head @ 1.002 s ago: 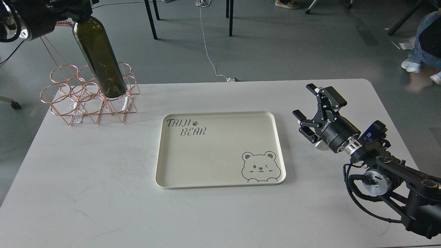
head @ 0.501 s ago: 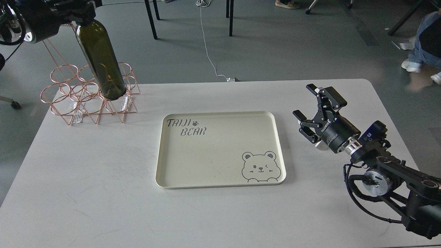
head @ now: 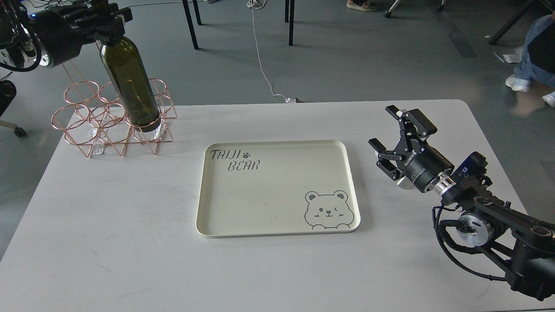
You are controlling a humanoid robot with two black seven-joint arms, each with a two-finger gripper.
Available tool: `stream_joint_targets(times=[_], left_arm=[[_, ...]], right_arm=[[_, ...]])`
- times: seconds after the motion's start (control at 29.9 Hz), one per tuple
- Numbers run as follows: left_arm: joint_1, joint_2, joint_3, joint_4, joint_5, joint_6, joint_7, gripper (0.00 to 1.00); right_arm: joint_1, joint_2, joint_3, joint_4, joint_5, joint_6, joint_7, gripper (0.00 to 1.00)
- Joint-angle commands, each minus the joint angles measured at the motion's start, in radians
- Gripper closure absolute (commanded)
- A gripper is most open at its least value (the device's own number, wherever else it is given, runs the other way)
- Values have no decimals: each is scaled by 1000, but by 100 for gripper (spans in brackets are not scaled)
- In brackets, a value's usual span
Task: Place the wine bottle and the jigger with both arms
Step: 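Lower the bottle into the copper rack with the left gripper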
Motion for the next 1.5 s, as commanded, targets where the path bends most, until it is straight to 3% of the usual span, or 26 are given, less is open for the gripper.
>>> stream_joint_targets(times=[0.0,0.5,0.77,0.97,1.34,1.47], left_arm=[[10,-10,0,4,0,9,0,81],[64,-45,-1,36,-1,30,0,79],[70,-59,-1,48,-1,32,0,69],[70,-60,-1,51,-1,32,0,50],[69,-60,-10,51,-21,47,0,7],[60,-49,-13,45,-44,55,0,3]], right_arm=[[0,0,0,0,0,0,0,1],[-5,0,0,0,0,0,0,1],[-8,0,0,0,0,0,0,1],[-12,0,0,0,0,0,0,1],[-14,0,-1,1,0,0,0,1],[-14,0,-1,1,0,0,0,1]])
